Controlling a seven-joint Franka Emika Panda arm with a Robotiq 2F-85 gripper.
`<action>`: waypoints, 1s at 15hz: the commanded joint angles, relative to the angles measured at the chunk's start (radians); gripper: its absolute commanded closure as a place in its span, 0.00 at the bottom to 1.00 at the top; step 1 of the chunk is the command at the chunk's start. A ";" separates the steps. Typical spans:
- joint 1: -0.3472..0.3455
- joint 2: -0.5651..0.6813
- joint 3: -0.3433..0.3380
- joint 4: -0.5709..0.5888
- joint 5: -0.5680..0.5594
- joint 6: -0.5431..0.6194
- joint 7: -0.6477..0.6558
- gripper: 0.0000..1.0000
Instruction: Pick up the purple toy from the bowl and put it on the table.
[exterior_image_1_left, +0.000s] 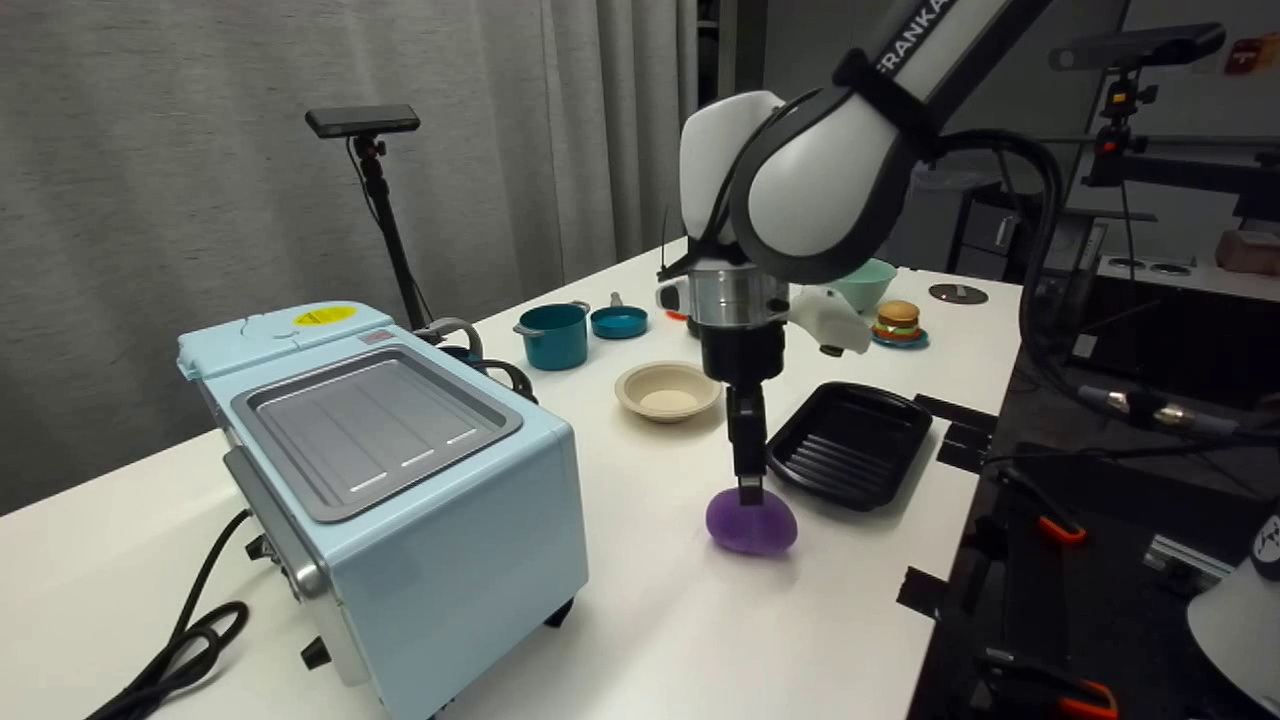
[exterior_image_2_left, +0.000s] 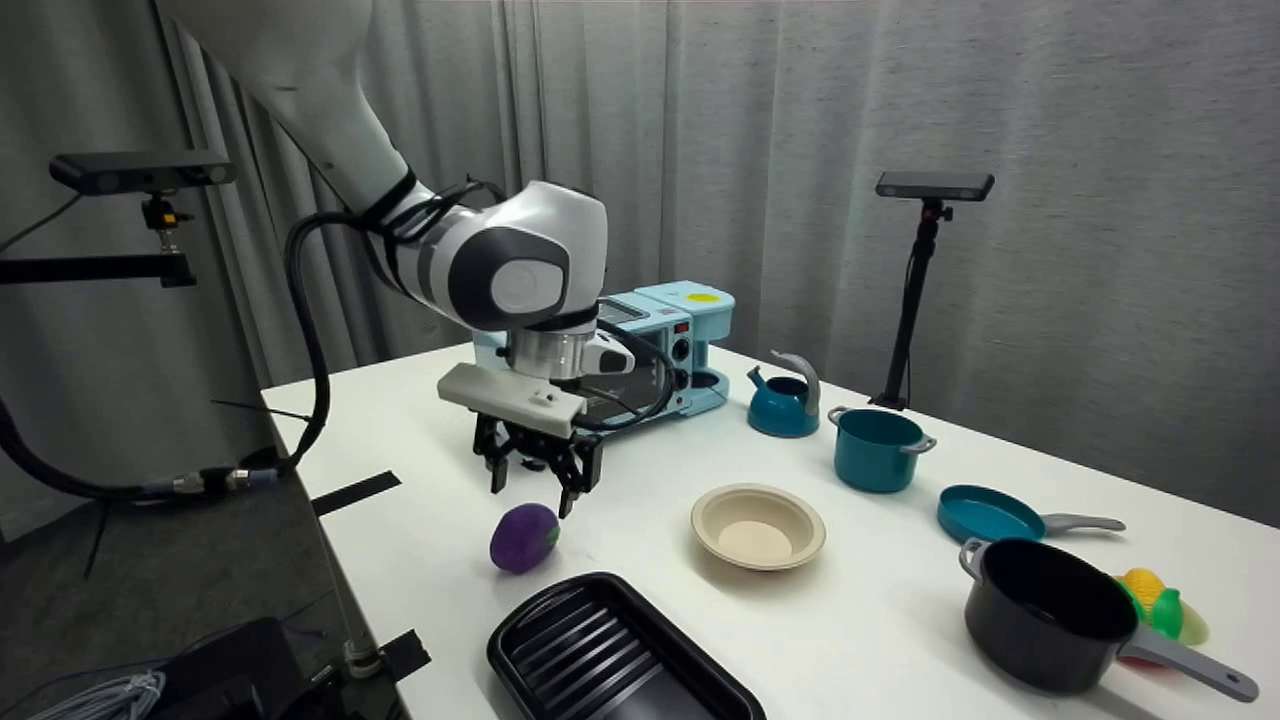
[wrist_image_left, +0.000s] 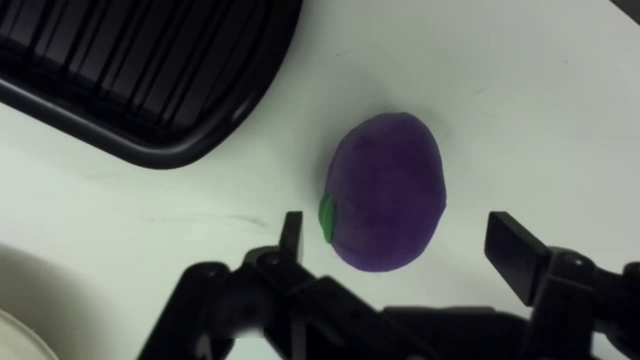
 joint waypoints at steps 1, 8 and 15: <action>-0.012 -0.106 -0.016 0.002 0.059 -0.106 -0.080 0.00; 0.011 -0.148 -0.059 0.018 0.023 -0.140 -0.045 0.00; 0.011 -0.149 -0.059 0.017 0.023 -0.141 -0.046 0.00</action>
